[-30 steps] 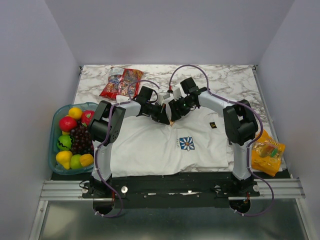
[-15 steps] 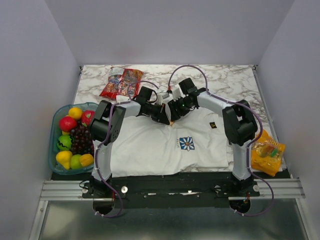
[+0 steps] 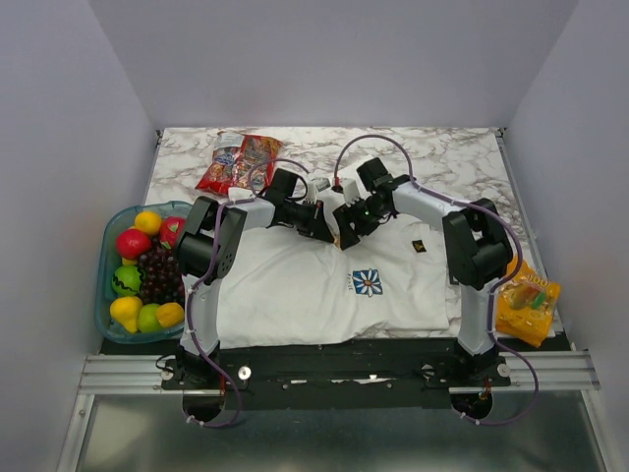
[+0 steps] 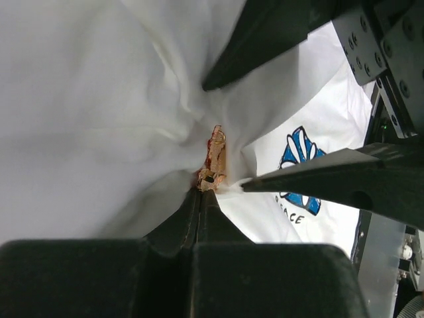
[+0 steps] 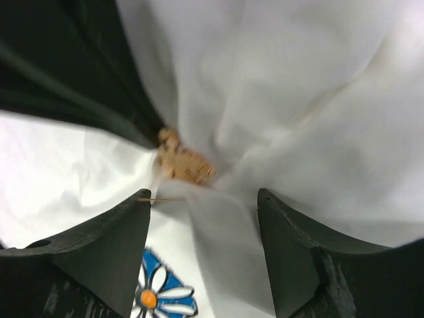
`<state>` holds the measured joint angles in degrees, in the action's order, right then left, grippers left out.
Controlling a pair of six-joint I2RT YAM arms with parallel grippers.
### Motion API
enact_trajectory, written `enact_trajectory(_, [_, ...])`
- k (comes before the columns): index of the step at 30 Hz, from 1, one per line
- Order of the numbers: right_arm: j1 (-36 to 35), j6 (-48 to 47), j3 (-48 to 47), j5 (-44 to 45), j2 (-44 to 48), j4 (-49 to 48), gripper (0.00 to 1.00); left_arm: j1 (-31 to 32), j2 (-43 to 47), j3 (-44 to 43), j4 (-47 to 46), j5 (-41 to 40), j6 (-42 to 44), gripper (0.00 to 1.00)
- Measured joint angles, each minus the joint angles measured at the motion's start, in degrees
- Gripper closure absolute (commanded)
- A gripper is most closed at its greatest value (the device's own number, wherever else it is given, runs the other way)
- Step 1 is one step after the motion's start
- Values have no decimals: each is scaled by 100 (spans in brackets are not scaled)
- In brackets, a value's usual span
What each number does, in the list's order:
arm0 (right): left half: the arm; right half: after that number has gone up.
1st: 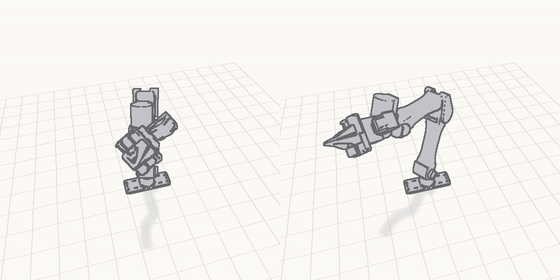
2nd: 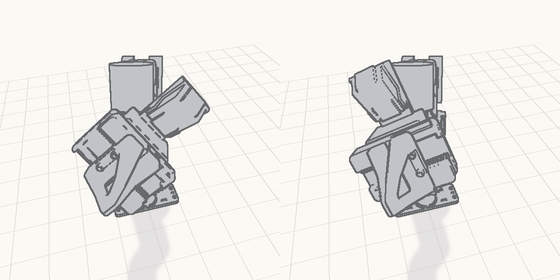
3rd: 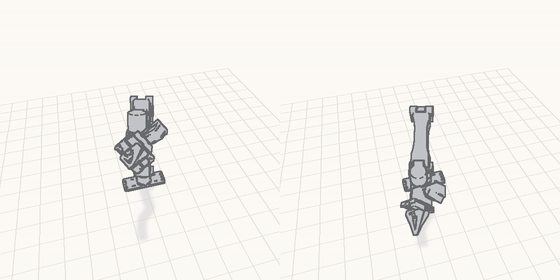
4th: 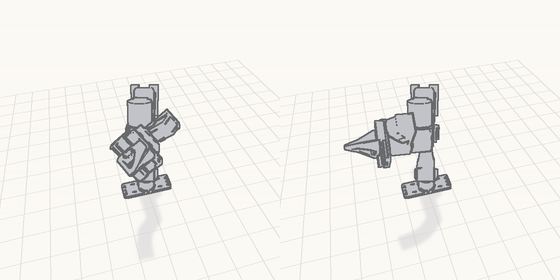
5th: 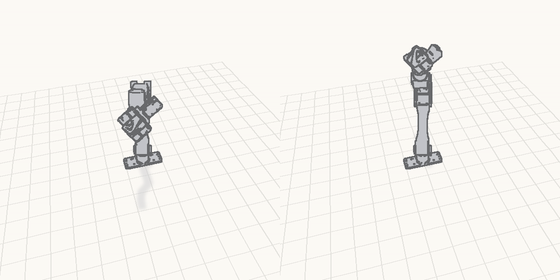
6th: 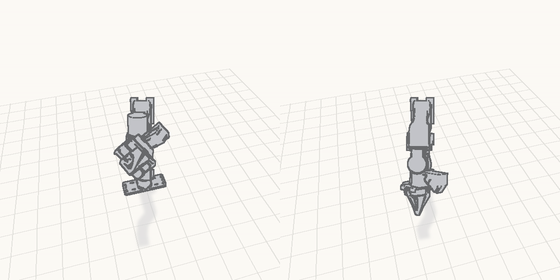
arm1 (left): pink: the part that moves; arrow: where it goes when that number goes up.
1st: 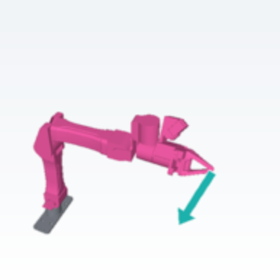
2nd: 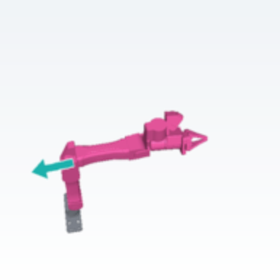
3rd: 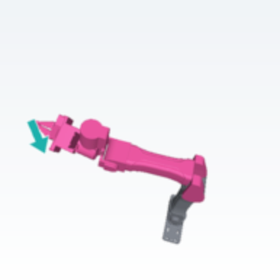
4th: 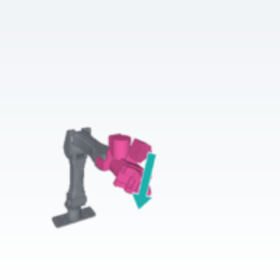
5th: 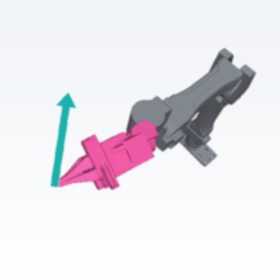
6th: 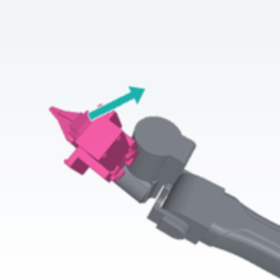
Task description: Remove the brooch from the garment
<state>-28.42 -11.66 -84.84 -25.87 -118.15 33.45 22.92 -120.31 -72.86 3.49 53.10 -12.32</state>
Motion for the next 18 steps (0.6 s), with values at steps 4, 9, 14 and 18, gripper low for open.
enact_trajectory(4, [245, -221, 251, -525, 348, 295, 26, -9, 0, -26, -103, 9, 2, 100])
enact_trajectory(9, [391, -387, 251, -1029, 614, 352, 27, -9, 0, -42, -144, 7, 57, 100])
enact_trajectory(14, [404, -553, 249, -1198, 675, 382, 27, -9, 44, -42, 31, -153, 385, 100])
enact_trajectory(18, [407, -721, 295, -1180, 833, 411, 28, 9, 352, -39, 339, -588, 737, 100])
